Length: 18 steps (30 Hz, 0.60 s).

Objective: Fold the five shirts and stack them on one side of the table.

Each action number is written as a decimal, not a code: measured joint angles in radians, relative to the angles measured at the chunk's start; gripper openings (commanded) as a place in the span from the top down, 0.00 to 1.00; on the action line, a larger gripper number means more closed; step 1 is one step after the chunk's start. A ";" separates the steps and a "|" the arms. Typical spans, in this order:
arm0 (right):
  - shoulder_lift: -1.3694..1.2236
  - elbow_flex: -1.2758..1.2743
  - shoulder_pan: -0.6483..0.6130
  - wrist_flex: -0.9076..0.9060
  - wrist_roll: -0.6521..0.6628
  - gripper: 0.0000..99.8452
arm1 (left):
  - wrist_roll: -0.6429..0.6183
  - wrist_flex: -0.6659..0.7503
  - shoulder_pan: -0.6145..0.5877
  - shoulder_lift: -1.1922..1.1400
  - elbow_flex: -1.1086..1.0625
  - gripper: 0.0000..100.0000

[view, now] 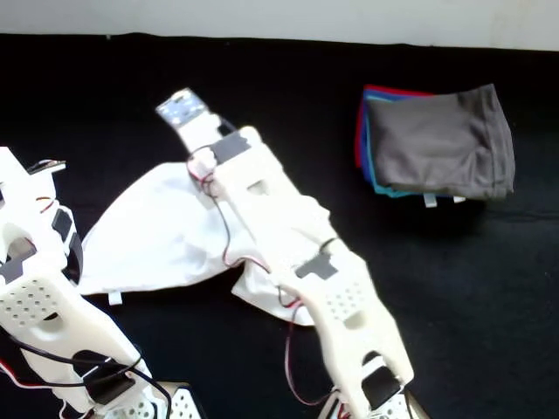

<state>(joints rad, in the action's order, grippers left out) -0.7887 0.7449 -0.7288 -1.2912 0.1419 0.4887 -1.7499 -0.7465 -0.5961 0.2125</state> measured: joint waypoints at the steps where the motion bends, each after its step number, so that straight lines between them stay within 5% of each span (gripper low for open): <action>1: -0.038 0.049 -0.006 -0.017 0.000 0.86 | 0.000 0.000 0.000 0.000 0.000 0.99; 7: -0.226 0.272 -0.009 -0.087 0.000 0.87 | 0.000 0.000 0.000 0.000 0.000 0.99; 10: -0.272 0.359 -0.009 -0.121 0.000 0.99 | 0.000 0.000 0.000 0.000 0.000 0.99; 18: -0.295 0.555 0.041 -0.222 0.000 0.99 | 0.000 0.000 0.000 0.000 0.000 0.99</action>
<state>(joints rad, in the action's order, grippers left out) -1.0833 1.3004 -0.6874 -1.5136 0.1419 0.4887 -1.7499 -0.7465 -0.5961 0.2125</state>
